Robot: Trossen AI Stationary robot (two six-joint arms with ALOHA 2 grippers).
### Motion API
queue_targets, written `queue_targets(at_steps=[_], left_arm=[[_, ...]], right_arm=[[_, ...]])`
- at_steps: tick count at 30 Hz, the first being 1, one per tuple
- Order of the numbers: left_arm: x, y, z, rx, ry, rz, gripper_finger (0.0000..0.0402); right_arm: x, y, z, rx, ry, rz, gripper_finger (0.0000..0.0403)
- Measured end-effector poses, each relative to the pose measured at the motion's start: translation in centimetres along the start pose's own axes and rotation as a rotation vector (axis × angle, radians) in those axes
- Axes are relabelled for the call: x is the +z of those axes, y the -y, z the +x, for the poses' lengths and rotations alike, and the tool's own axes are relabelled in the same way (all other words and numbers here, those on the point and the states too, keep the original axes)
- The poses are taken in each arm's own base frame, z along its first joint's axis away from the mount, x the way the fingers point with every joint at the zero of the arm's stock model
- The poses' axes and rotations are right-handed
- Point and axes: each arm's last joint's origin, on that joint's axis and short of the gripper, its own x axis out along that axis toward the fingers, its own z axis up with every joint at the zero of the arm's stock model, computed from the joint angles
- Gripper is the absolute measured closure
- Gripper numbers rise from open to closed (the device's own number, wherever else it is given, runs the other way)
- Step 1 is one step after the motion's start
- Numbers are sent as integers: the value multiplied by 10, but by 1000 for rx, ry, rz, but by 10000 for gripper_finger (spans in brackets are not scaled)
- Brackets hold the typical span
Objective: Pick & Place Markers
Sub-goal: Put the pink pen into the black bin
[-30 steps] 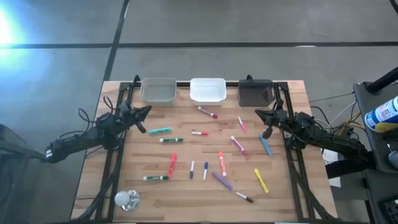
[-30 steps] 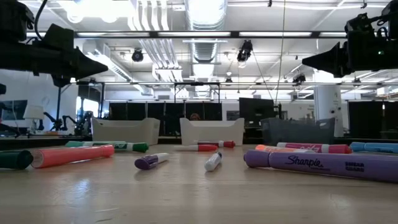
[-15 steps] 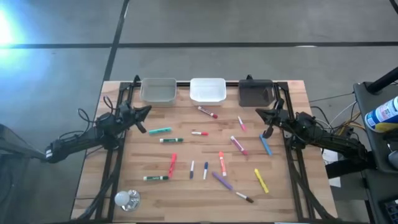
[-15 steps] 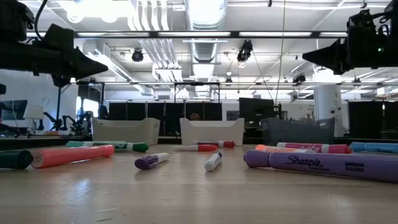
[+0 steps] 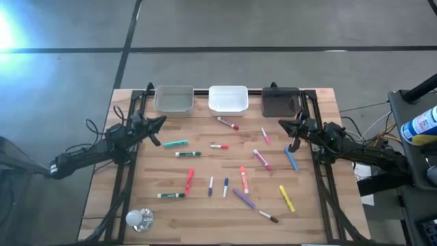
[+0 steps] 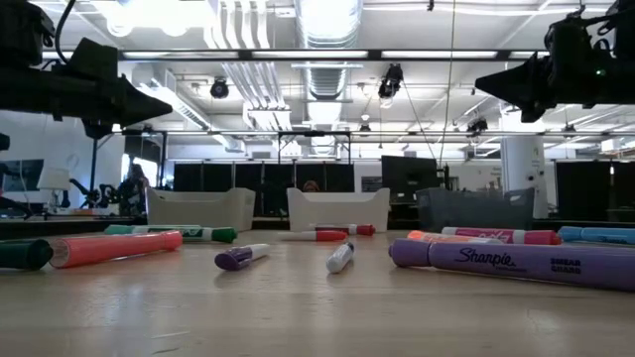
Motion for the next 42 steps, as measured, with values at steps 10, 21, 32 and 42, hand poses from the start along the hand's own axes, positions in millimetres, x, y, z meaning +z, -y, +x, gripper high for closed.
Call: queue_targets(at_steps=[10,21,32,42], left_arm=[[1,0,0,-1,8,-7,401],[7,1,0,-14,69,-85,401],[5,6,3,-168,20,-7,401],[3,7,6,-169,-5,-39,401]], right_arm=[[3,-2,33,-64,-295,84,394],[-3,-1,57,-251,-700,133,348],[-21,4,96,-477,-1041,315,262],[-51,25,123,-611,-1212,403,274]])
